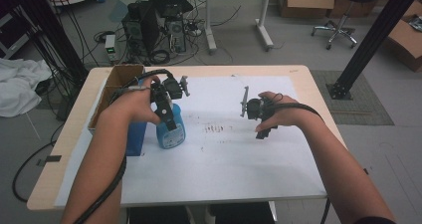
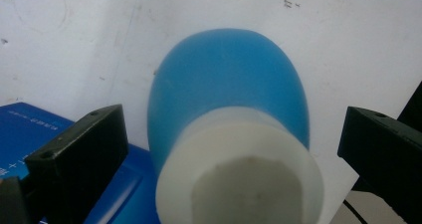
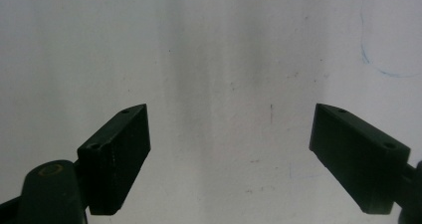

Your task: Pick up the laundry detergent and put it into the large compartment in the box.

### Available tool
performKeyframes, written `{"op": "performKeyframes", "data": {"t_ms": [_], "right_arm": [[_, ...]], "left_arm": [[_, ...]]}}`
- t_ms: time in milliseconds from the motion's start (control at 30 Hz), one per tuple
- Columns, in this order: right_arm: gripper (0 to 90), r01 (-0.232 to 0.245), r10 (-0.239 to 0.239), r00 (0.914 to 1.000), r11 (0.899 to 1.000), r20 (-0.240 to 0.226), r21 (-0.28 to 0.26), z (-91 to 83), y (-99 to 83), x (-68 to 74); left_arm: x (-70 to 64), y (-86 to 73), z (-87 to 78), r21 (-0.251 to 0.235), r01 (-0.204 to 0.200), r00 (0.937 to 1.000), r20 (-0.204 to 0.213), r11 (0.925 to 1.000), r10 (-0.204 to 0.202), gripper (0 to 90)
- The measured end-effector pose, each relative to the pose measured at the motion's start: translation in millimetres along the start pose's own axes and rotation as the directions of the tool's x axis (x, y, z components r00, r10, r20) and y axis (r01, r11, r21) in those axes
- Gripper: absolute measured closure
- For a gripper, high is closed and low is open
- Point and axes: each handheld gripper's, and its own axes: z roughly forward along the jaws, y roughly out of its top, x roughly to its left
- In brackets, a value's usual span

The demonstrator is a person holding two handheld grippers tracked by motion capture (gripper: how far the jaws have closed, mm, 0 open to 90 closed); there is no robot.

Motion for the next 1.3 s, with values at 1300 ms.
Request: {"op": "performKeyframes", "data": {"t_ms": [1300], "right_arm": [[16.6,0.000,0.000,1.0000,1.000,-0.001,0.000,4.3,3.1,-1.0]], "left_arm": [[-2.3,0.7,10.2,-0.006,0.003,0.9995,-0.032,1.0000,-0.003,24.1]]}}
